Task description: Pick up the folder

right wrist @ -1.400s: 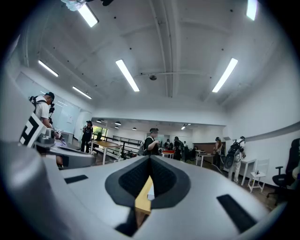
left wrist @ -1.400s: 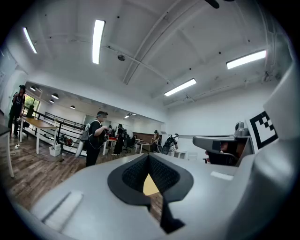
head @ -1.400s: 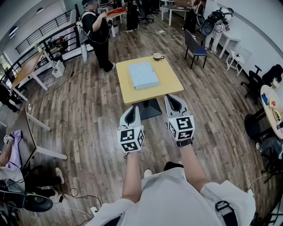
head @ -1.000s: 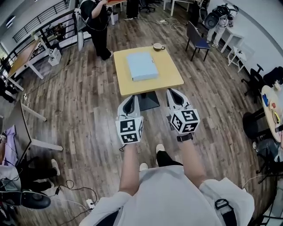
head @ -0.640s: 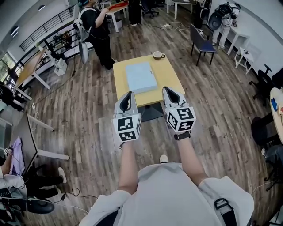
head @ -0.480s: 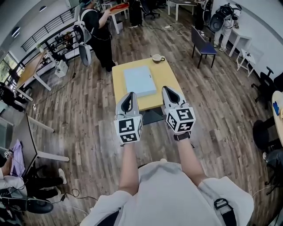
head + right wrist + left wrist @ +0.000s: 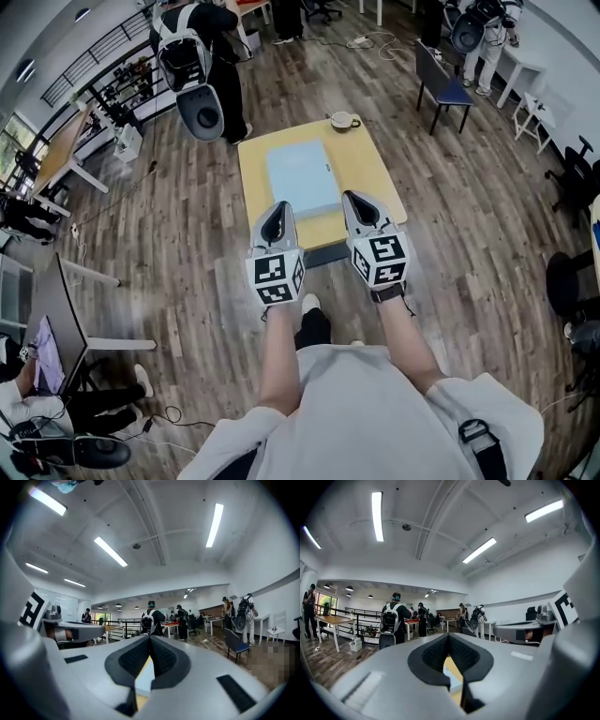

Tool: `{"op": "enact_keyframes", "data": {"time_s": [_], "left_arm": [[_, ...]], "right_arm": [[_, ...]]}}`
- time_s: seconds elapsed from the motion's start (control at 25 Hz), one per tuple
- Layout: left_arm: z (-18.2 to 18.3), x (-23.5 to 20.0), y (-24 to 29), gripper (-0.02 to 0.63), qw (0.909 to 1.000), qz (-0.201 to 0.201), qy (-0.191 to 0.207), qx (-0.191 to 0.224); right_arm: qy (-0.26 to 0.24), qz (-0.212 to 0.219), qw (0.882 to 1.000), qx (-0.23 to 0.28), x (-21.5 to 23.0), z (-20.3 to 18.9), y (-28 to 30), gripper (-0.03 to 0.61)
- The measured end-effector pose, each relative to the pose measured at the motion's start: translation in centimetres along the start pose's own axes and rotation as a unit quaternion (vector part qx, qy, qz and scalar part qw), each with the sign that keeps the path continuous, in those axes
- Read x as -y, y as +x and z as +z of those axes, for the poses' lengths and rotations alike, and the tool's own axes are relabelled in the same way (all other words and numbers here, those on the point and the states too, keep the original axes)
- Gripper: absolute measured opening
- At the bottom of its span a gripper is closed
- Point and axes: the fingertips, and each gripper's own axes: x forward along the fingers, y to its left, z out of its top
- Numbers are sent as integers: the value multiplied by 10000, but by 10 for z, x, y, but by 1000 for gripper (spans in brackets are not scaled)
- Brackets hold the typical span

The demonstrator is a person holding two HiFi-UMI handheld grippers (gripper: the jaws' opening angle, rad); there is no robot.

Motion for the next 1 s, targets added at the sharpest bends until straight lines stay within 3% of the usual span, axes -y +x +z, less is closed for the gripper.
{"op": "enact_keyframes", "data": {"time_s": [0.24,0.4,0.72,1.0], "left_arm": [[16,-67,81,9,9997,-8,-106,213],[14,-106,127,9,9997,-110,-159,154],[-38,-160,178,11,9978,-435,-317,-379],[-93,-186,247,11,9908,-374,-726,-1080]], "right_arm": [[-349,92,9993,68,3,11,98,11],[-295,87,9995,-59,2,6,160,11],[-93,-102,9984,-542,1,-41,230,11],[72,53,9933,-1155,41,-92,292,11]]}}
